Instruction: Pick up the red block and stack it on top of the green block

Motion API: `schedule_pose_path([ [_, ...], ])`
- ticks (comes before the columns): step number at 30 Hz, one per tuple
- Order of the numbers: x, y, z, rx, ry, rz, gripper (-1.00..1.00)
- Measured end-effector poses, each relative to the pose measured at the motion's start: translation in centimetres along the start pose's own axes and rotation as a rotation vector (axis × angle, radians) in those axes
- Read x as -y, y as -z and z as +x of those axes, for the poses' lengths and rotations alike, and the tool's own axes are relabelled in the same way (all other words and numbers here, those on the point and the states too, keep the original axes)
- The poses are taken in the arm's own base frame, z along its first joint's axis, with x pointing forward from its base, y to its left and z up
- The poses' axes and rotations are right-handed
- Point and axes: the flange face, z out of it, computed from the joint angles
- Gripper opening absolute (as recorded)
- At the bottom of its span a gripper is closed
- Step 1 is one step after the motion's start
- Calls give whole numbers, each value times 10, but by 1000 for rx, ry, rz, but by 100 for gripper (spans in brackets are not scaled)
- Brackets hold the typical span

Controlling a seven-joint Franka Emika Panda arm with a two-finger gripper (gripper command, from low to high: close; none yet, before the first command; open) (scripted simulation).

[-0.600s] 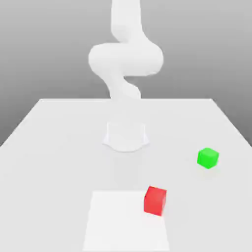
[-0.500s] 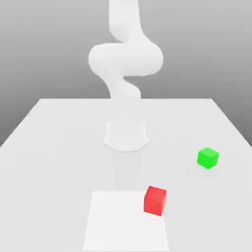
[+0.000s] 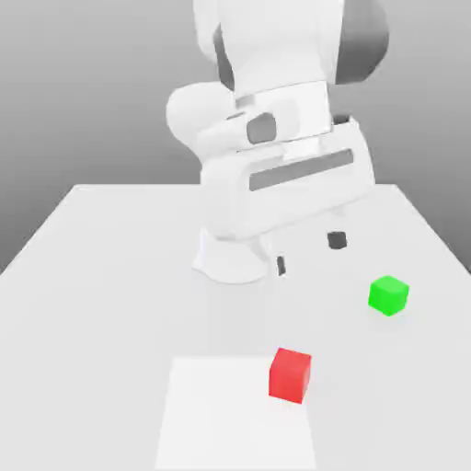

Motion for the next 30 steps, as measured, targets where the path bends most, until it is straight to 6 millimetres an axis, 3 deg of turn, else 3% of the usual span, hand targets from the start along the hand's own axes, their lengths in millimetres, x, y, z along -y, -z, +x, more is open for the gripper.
schedule_pose_path([
  [5, 1, -68, -41, 121, 195, -57, 0],
  [9, -4, -109, -78, 207, 356, -111, 0],
  [25, -18, -180, -100, 229, 408, -129, 0],
  [26, -19, -184, -102, 231, 407, -129, -100],
  [30, -18, -184, -102, 232, 407, -128, -100],
])
